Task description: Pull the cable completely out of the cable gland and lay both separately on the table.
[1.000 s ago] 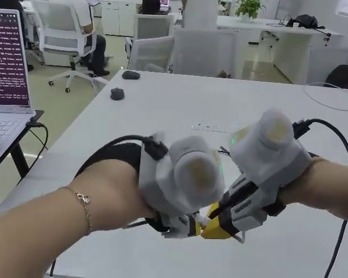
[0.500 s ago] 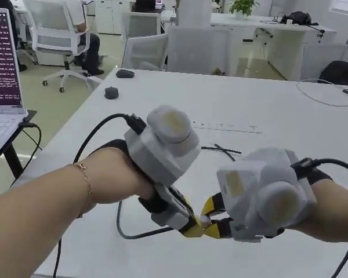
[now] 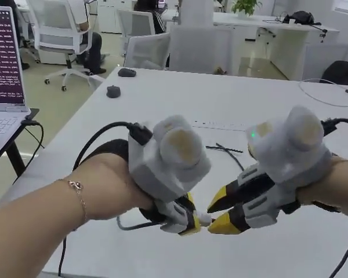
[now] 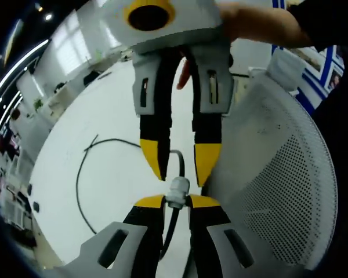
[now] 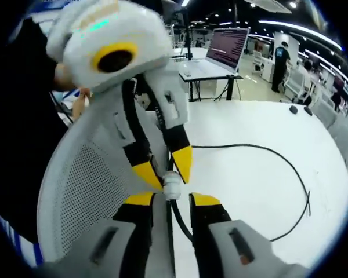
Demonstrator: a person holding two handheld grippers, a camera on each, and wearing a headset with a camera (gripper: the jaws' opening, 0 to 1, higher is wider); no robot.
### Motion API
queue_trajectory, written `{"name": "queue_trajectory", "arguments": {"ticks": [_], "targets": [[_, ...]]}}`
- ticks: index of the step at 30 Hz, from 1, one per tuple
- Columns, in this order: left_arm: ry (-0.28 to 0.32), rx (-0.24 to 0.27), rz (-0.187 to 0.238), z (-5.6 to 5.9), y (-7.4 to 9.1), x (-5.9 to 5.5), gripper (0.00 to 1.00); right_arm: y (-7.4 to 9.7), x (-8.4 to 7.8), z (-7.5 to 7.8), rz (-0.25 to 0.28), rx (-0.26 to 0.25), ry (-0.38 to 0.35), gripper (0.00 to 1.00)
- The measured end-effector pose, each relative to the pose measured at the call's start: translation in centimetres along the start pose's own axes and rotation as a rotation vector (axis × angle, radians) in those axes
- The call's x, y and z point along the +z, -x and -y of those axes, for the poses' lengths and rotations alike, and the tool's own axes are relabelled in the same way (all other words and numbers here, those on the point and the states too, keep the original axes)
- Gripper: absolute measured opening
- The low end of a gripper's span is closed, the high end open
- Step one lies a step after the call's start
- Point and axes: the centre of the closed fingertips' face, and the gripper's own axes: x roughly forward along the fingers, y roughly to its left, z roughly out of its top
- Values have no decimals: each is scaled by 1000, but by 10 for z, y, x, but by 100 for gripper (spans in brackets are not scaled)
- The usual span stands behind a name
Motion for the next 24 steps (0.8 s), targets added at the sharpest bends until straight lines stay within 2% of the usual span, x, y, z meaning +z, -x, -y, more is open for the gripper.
{"name": "queue_trajectory", "arguments": {"ticks": [2,3,4,5,6,8,9,10,12,13,14,18,20,22,24], "targets": [[-56,21,-2,1,2,2,16,-1,-3,-2,-12,42,-32,21],[-63,23,-7,2,2,2,16,-2,-4,-4,-13,59,-53,19],[-88,28,-4,2,3,3,16,-4,-7,-11,-28,98,-93,16],[-104,12,-6,6,3,3,16,-5,-7,-7,-35,83,-98,12],[-106,20,-2,5,3,4,16,-6,-9,-5,-49,81,-100,11],[-113,34,-20,1,3,1,16,-8,-5,-5,-38,61,-94,11],[-99,25,-20,1,3,0,16,-8,-6,-6,-51,45,-77,11],[-75,19,-18,1,3,0,16,-8,-6,-6,-64,26,-24,10],[-25,25,-14,-4,3,-2,16,-7,-2,1,-91,-60,152,10],[4,18,-5,-5,3,-2,16,-7,-1,1,-104,-82,202,10],[52,-1,10,-5,4,-1,16,-7,-2,1,-136,-119,244,10],[202,-51,51,-8,5,-2,16,-5,0,4,-190,-215,424,10],[249,-67,67,-9,5,-2,16,-5,1,5,-195,-250,468,10],[253,-62,76,-12,6,-2,16,-4,1,5,-176,-255,434,10],[235,-43,93,-12,7,0,16,-2,3,7,-114,-255,324,11]]}}
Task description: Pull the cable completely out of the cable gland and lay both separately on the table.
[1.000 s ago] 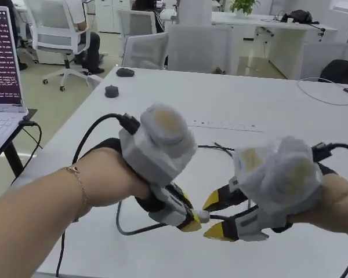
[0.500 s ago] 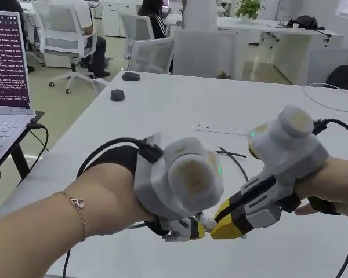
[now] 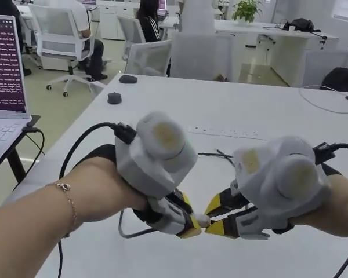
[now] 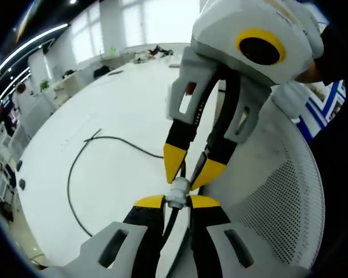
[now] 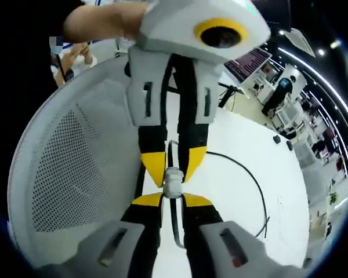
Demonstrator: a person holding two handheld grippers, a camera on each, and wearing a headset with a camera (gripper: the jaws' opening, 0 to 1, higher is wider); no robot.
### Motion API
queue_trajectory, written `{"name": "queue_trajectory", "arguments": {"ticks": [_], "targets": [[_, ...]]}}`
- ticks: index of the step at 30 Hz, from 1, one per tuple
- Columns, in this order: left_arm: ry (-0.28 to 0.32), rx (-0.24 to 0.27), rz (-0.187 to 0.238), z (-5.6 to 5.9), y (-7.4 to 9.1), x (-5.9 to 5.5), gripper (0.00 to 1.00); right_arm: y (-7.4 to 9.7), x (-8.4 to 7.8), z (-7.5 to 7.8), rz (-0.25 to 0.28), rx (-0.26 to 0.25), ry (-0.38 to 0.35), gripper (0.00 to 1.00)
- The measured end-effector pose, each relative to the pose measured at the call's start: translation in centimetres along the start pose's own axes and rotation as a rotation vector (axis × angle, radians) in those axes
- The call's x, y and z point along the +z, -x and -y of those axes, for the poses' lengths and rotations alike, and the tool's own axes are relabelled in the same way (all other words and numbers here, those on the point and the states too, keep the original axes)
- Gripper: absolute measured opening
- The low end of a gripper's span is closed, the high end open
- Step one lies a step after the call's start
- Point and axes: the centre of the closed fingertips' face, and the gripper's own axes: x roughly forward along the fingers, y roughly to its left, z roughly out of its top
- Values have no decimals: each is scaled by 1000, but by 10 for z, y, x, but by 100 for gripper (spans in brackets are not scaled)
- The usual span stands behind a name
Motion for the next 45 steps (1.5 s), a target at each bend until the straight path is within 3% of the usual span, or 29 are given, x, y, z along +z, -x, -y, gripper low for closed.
{"name": "queue_trajectory", "arguments": {"ticks": [2,5,6,8,11,13,14,22,29,34,38,41,45], "targets": [[-26,30,-3,-1,1,0,16,4,-2,3,29,0,-80,11],[-123,73,7,0,1,4,16,6,-10,7,12,-26,-105,16],[-112,77,4,1,2,3,16,6,-10,6,12,-34,-108,17],[-132,91,6,3,2,4,16,7,-11,2,18,-29,-112,6],[-152,103,4,4,2,3,16,8,-11,1,34,-51,-139,4],[-186,112,-22,1,0,-5,16,7,-22,-2,-8,-67,-131,3],[-190,131,-57,-4,0,-13,16,6,-29,-4,-25,-74,-131,3],[-184,160,-101,-13,2,-33,16,13,-63,-8,-43,-104,-213,3],[-140,189,-130,-22,6,-53,16,24,-109,4,-126,-172,-287,4],[-104,180,-124,-15,9,-57,16,21,-146,5,-235,-218,-319,5],[-111,177,-132,-7,6,-56,16,12,-144,-11,-271,-151,-339,8],[-115,187,-126,-6,5,-52,16,12,-117,-14,-217,-135,-349,19],[-130,196,-108,-1,4,-46,16,10,-67,-16,-92,-116,-329,22]]}}
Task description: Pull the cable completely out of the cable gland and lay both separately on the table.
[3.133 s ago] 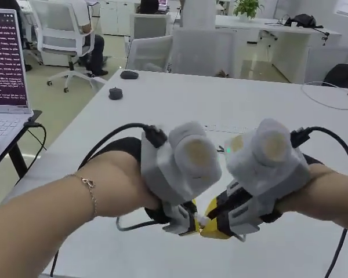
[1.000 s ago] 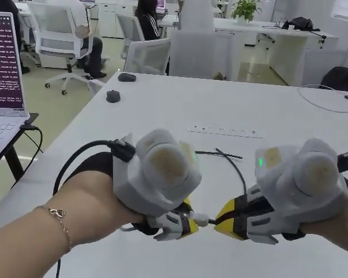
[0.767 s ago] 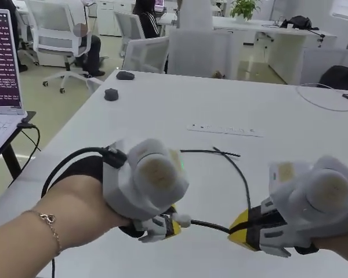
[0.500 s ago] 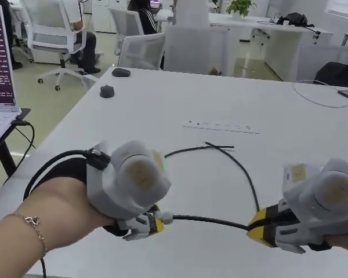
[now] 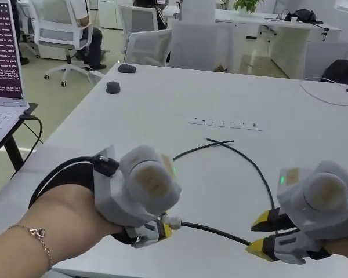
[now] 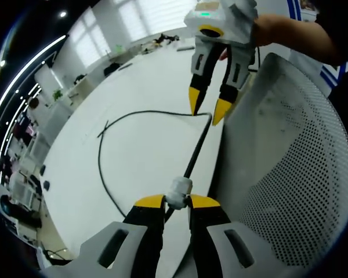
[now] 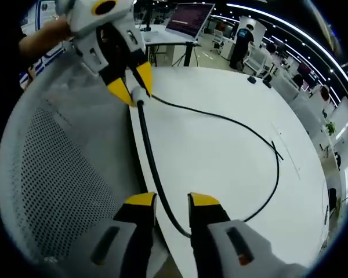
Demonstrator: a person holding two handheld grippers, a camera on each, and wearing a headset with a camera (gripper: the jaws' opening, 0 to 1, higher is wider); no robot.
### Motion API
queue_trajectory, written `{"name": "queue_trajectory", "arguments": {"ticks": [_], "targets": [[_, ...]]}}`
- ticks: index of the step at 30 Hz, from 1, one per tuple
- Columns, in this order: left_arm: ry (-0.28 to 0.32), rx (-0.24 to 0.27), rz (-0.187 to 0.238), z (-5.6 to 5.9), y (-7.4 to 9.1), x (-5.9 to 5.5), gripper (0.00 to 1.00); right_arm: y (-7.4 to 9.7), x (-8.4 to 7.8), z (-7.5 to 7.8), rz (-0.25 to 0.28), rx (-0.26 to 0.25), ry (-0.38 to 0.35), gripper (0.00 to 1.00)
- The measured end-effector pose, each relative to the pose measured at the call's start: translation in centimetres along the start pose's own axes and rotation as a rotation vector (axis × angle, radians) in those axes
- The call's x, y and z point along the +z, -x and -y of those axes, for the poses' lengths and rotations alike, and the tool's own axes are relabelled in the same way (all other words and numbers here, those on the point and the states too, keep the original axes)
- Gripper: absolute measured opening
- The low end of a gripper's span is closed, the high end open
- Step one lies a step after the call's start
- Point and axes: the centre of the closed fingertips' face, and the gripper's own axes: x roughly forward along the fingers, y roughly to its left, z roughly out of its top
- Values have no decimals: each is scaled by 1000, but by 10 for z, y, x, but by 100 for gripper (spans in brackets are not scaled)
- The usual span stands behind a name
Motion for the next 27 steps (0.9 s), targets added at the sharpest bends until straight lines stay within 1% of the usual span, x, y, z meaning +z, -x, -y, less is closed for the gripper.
{"name": "queue_trajectory", "arguments": {"ticks": [1,3,4,5,6,8,10,11,12,13,17,19,22,24,27], "targets": [[-5,8,8,0,1,2,16,0,17,-9,47,19,10,23],[-11,22,23,1,2,6,16,-2,41,-21,108,41,16,25],[-16,37,33,1,3,8,16,-2,45,-23,116,43,18,25],[-24,46,39,0,3,9,16,-3,54,-27,130,38,27,24],[-35,54,45,1,4,11,16,-4,58,-29,130,34,31,22],[-47,62,57,2,5,14,16,-8,65,-30,131,12,49,20],[-53,59,62,4,6,16,16,-11,68,-27,131,-24,59,18],[-56,56,65,6,7,17,16,-12,68,-26,127,-36,68,16],[-58,55,66,7,7,17,16,-12,67,-25,121,-44,79,9],[-62,66,70,5,7,18,16,-12,66,-28,120,-31,81,5],[-60,57,70,5,8,16,16,-13,61,-30,113,-33,93,4],[-93,70,46,3,8,11,16,-12,55,-29,93,-36,97,3],[-70,67,46,0,9,8,16,-9,48,-26,91,-38,83,3],[-60,70,38,-3,10,5,16,-7,41,-23,79,-45,77,3],[-51,81,28,-8,13,0,16,-5,24,-14,42,-70,59,3]]}}
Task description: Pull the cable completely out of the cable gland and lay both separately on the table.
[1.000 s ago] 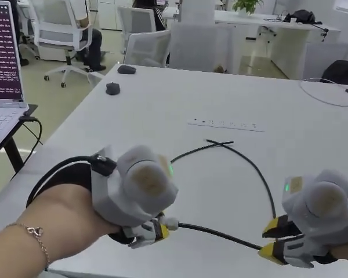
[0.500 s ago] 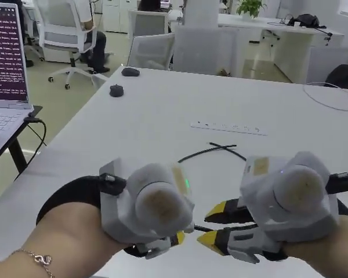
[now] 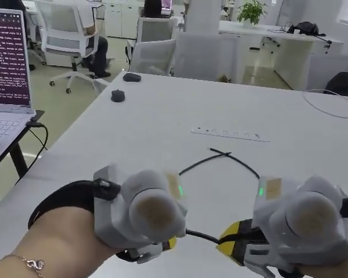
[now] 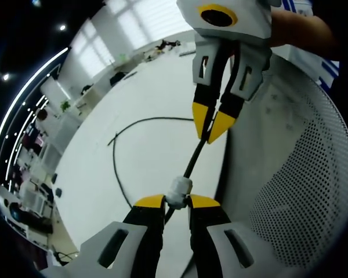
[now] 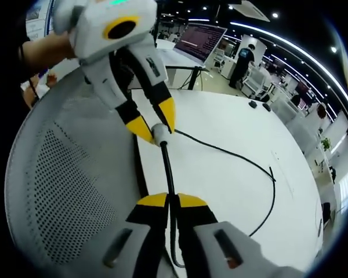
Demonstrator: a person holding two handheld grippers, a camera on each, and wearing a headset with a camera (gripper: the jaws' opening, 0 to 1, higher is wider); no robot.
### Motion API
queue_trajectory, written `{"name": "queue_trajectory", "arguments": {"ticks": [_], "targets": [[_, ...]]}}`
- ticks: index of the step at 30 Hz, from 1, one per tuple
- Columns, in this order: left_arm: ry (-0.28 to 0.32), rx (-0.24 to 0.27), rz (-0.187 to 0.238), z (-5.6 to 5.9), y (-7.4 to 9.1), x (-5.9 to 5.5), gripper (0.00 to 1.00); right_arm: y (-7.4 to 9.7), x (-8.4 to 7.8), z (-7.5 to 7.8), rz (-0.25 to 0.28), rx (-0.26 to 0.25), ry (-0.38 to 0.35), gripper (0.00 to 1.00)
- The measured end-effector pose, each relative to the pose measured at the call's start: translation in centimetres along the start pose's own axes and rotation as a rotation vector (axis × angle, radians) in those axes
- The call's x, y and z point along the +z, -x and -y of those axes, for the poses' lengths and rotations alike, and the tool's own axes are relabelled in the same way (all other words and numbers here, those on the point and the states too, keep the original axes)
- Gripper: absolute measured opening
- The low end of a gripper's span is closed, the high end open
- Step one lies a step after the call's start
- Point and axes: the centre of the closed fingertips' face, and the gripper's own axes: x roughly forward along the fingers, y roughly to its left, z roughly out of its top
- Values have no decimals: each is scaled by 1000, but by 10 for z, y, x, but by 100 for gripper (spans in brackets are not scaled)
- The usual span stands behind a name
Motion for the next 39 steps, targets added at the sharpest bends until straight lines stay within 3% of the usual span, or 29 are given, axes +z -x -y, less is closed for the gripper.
{"name": "queue_trajectory", "arguments": {"ticks": [5,9,12,18,21,24,27,30,31,35,39], "targets": [[13,6,-11,-3,2,-6,16,1,-36,15,-97,-47,-24,3],[19,12,-24,-4,3,-10,16,1,-72,30,-241,-92,5,4],[24,8,-26,-3,4,-11,16,2,-83,30,-294,-74,-19,5],[30,-4,-29,4,1,-7,16,-4,-54,11,-257,-22,-18,18],[17,-5,-29,8,-2,-4,16,-15,-14,-11,-142,65,-18,20],[15,-12,-19,11,-2,1,16,-18,18,-20,-43,95,-45,22],[4,-13,-12,13,-2,5,16,-19,36,-26,4,118,-34,19],[0,-17,-2,15,-2,8,16,-22,40,-26,2,108,-9,13],[0,-20,1,16,-2,9,16,-22,38,-24,-11,98,4,5],[5,-24,10,16,-2,8,16,-22,34,-23,3,94,-2,3],[6,-13,-15,10,-2,-2,16,-19,19,-20,-27,82,14,3]]}}
